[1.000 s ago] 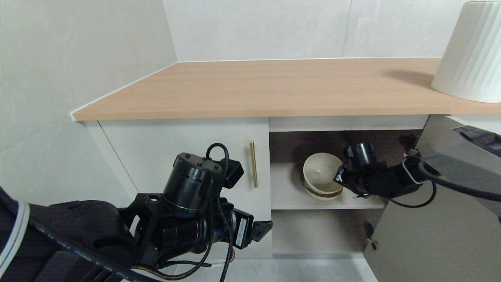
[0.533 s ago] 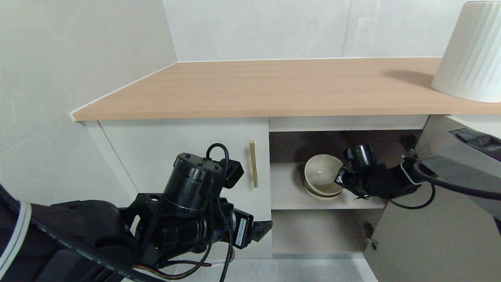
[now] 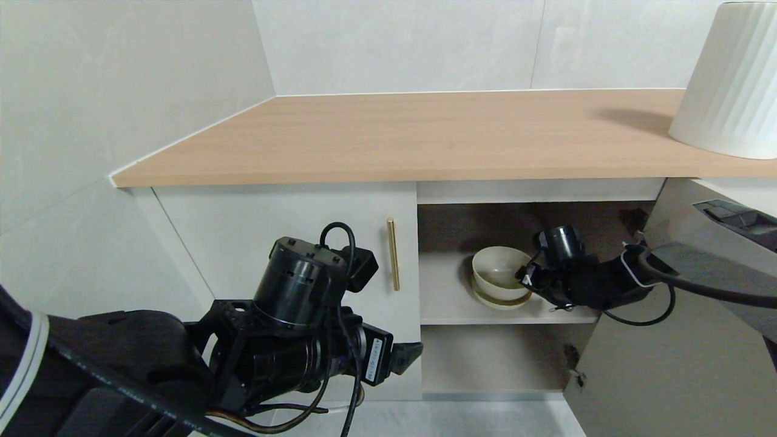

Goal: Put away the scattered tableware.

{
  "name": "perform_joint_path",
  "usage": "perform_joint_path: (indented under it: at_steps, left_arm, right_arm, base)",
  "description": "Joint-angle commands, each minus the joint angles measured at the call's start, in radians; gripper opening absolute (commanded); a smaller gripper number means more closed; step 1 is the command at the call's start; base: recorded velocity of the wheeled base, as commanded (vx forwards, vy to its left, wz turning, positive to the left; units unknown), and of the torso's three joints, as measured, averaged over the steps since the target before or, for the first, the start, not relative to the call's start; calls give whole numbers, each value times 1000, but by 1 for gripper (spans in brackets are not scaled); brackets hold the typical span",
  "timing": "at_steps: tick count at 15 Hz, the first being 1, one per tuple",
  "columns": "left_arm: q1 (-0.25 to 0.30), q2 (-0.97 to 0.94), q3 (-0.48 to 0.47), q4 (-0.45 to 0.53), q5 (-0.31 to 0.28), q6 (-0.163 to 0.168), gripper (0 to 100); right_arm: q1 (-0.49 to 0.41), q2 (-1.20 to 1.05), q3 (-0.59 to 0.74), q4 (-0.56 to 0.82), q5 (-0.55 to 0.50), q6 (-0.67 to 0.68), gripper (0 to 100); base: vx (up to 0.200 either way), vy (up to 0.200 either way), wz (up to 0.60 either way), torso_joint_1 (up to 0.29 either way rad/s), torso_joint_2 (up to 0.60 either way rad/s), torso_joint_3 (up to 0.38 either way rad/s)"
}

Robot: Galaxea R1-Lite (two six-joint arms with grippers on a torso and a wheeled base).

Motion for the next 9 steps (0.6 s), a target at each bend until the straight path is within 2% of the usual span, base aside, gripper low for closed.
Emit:
perform_joint_path:
  at_steps: [1,4,6,9]
  left_arm:
    - [0,2,0,0,0,-1,100]
    - [11,-7,-2,-2,2,-1,100]
    - [43,-45,-2,-2,0,-3,100]
    - [92,-180,23,1,-3,-29,100]
  right_arm:
    - [4,-6,4,0,1,1,100]
    - [4,-32,24,1,2,-1,100]
    - [18,-110,93,6,17,-4,100]
    - [37,-320,260,12,71,-18,100]
  base:
    - [0,0,0,0,0,0]
    - [0,0,0,0,0,0]
    - [0,0,0,0,0,0]
    - [0,0,0,0,0,0]
